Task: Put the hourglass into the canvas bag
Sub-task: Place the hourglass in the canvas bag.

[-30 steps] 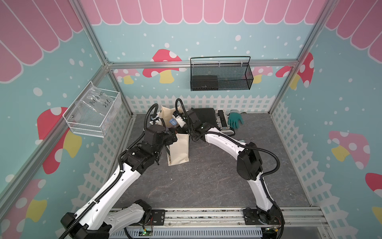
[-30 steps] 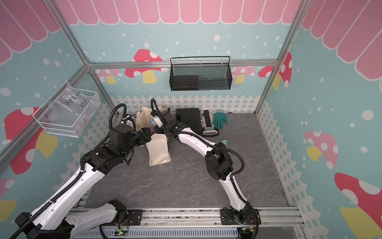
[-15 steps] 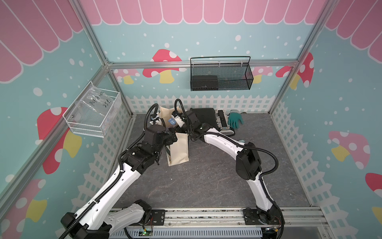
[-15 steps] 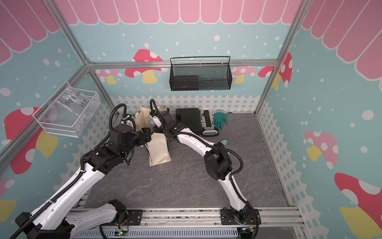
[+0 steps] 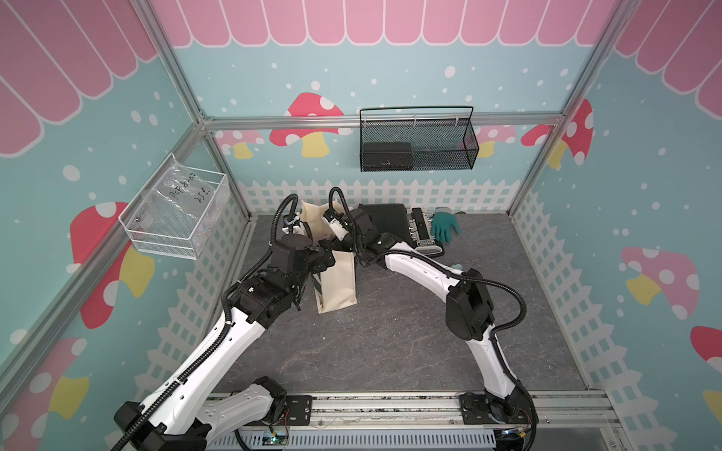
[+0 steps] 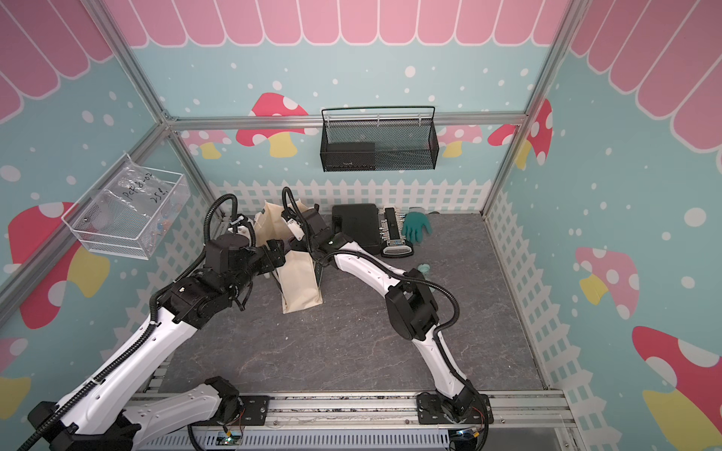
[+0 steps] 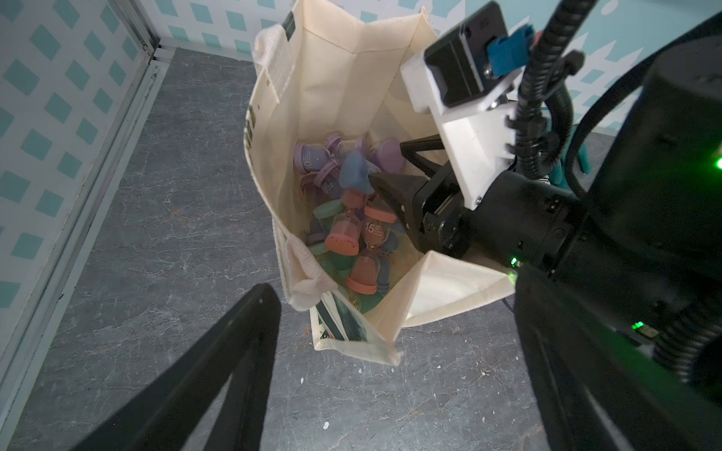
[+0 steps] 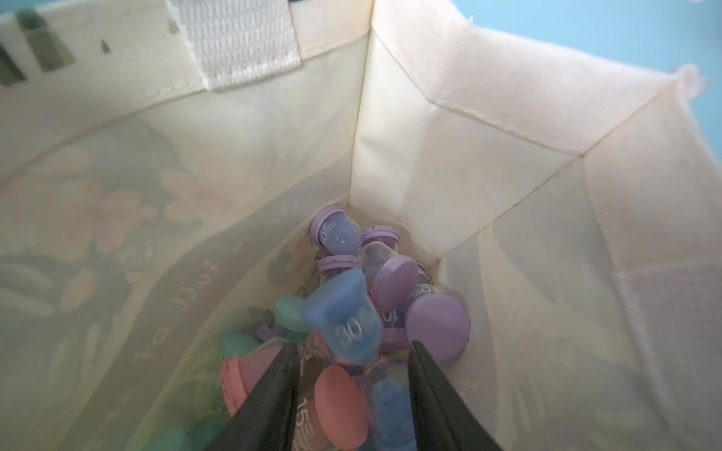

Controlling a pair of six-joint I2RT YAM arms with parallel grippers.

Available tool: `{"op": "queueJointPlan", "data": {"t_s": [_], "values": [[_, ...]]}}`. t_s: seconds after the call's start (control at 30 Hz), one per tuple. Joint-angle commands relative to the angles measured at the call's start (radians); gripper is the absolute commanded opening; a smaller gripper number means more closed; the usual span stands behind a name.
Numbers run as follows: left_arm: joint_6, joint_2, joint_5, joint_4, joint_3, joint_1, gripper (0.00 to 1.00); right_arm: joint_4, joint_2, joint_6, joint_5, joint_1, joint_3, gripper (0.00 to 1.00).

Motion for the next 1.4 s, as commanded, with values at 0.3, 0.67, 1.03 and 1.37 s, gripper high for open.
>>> {"op": "queueJointPlan", "data": {"t_s": [0.3, 0.67, 1.03, 1.37], "values": [[-0.003, -0.013, 0.042, -0.032, 0.067, 0.006, 0.92, 0.022, -0.143, 0.040, -0.099, 0.018, -0.051, 0.59], [-0.032, -0.056, 0.147, -0.035, 0.093, 0.004, 0.93, 0.082, -0.355, 0.110, -0.061, 0.012, -0.170, 0.74], [-0.042, -0.007, 0.217, 0.046, 0.048, -0.078, 0.97, 0.083, -0.650, 0.217, 0.128, -0.111, -0.527, 0.84], [-0.078, 0.048, 0.218, 0.181, -0.029, -0.179, 0.98, 0.098, -0.849, 0.339, 0.133, -0.314, -0.910, 0.89]]}}
